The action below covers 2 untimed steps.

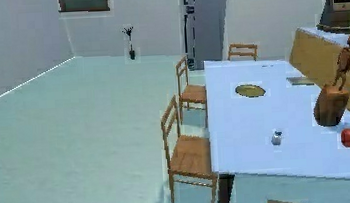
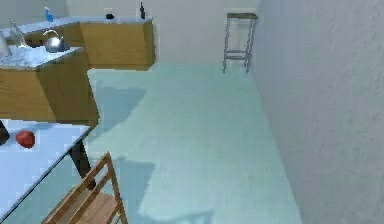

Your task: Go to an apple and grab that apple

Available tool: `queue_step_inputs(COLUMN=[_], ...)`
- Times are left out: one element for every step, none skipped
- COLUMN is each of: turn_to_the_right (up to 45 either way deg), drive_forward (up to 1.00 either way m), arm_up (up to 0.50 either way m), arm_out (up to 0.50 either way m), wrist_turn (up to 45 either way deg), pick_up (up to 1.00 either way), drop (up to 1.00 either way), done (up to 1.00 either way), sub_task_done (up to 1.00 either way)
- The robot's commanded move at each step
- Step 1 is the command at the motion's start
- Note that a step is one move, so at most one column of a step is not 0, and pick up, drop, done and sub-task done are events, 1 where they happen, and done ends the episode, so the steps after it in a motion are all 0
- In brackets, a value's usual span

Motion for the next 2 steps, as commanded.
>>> queue_step_inputs(turn_to_the_right=[45.0, 36.0], drive_forward=[0.00, 0.00], arm_up=[0.00, 0.00], arm_out=[0.00, 0.00], wrist_turn=[0.0, 0.0], pick_up=[0.00, 0.00], drop=[0.00, 0.00], done=[0.00, 0.00], sub_task_done=[0.00, 0.00])
